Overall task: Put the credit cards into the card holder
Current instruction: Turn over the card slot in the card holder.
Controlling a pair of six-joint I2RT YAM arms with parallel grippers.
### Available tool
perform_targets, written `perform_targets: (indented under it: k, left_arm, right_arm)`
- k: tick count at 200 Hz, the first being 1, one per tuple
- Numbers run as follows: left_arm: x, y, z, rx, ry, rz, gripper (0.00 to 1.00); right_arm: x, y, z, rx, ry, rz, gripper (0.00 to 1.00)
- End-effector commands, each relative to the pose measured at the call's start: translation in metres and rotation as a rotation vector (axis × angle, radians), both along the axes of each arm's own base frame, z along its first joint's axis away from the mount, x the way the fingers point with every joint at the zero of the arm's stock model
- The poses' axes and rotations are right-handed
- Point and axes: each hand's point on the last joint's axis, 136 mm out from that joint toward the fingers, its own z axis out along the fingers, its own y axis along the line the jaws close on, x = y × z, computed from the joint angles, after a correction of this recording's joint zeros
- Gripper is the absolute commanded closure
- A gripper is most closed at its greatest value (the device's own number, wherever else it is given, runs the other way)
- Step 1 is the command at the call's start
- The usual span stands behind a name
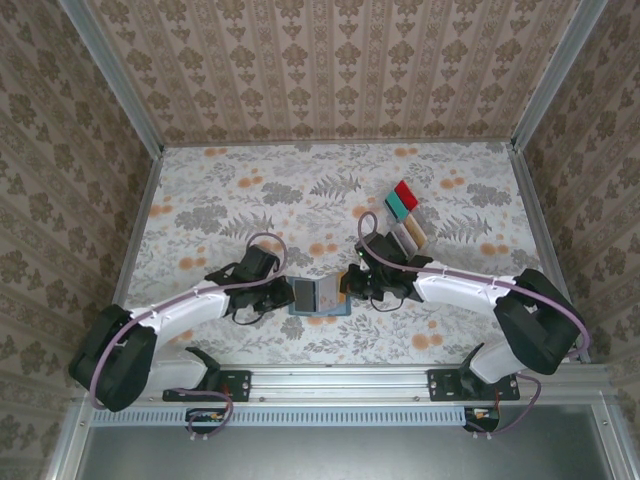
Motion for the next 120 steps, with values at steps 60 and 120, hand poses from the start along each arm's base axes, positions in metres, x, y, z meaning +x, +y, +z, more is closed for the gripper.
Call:
perform_targets:
  k: [60, 120]
  left_arm:
    - [-0.002, -0.013, -0.004, -0.008, -0.008, 0.022, 0.86]
    - [-0.004, -0.015, -0.006, -0.002, -0.008, 0.025, 0.88]
  right_arm:
    - [-0.002, 0.014, 0.025, 0.009, -0.042, 0.060, 0.93]
    - [-0.002, 0.015, 0.022, 0.022, -0.035, 0.056, 0.94]
